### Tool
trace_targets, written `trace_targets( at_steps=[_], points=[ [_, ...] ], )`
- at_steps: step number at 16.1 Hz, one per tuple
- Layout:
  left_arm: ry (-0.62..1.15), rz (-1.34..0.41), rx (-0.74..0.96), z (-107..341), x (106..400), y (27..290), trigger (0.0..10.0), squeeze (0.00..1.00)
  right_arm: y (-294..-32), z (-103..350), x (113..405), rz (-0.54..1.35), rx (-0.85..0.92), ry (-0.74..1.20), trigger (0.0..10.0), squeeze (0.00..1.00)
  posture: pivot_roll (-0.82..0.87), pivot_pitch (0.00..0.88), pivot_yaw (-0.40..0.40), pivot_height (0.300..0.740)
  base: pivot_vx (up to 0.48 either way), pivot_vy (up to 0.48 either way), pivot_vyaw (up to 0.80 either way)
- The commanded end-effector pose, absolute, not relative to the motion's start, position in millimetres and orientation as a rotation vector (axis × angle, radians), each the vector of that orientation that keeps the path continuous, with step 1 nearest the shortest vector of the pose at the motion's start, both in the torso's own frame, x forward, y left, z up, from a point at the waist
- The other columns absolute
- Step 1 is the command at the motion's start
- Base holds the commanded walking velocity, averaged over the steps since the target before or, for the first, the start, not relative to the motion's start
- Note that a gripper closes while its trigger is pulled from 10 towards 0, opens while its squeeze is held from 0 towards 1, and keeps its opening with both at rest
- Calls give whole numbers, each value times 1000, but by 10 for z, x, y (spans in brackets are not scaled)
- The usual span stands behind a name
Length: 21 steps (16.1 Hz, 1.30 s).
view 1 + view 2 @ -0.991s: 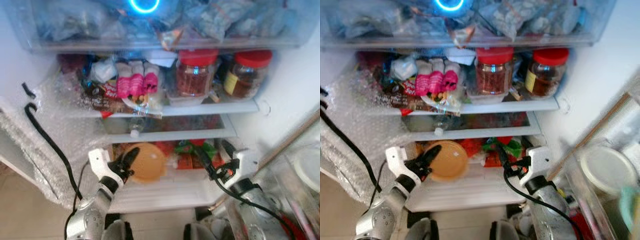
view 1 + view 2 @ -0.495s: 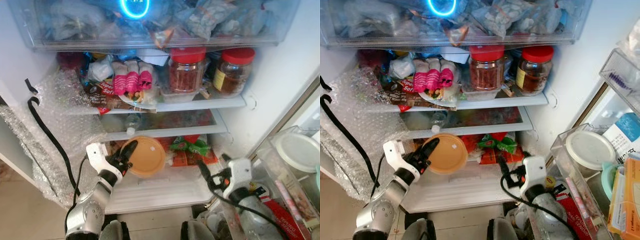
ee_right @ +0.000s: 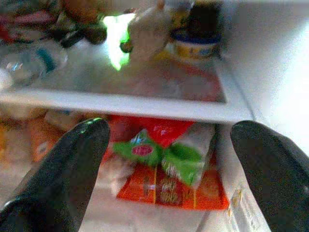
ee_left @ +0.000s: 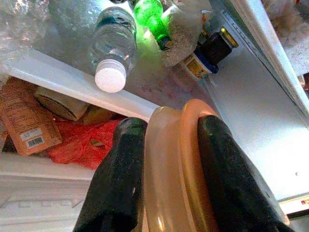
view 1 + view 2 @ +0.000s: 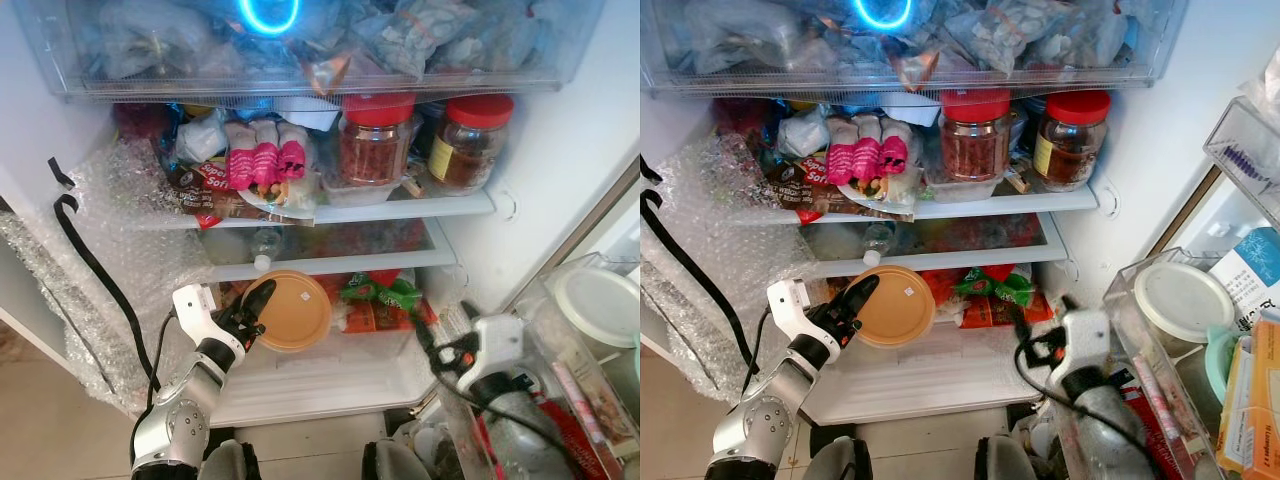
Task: Restocking fridge
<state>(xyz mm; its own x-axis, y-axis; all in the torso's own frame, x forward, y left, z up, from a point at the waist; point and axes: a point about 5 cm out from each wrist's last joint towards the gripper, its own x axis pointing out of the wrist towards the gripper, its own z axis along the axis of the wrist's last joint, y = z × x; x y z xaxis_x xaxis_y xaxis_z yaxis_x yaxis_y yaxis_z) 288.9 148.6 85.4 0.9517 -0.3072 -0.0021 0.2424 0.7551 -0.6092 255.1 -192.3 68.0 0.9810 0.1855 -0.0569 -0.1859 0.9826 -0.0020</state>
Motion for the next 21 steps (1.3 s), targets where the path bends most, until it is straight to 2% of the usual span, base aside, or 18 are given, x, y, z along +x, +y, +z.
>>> trace_targets(
  at_steps=[1, 5, 21],
  points=[
    [91, -308, -646, 874, 2894, 1490, 10000, 0, -2166, 908, 2604, 71, -11, -47, 10000, 0, -188, 82, -26, 640, 0, 0, 0],
    [91, -310, -642, 871, 2887, 1490, 10000, 0, -2360, 1088, 2647, -34, 28, -138, 10000, 0, -188, 81, -26, 640, 0, 0, 0],
    [90, -311, -640, 869, 2894, 1490, 10000, 0, -2672, 819, 2528, -248, -41, -30, 10000, 0, -186, 76, -24, 640, 0, 0, 0]
  ],
)
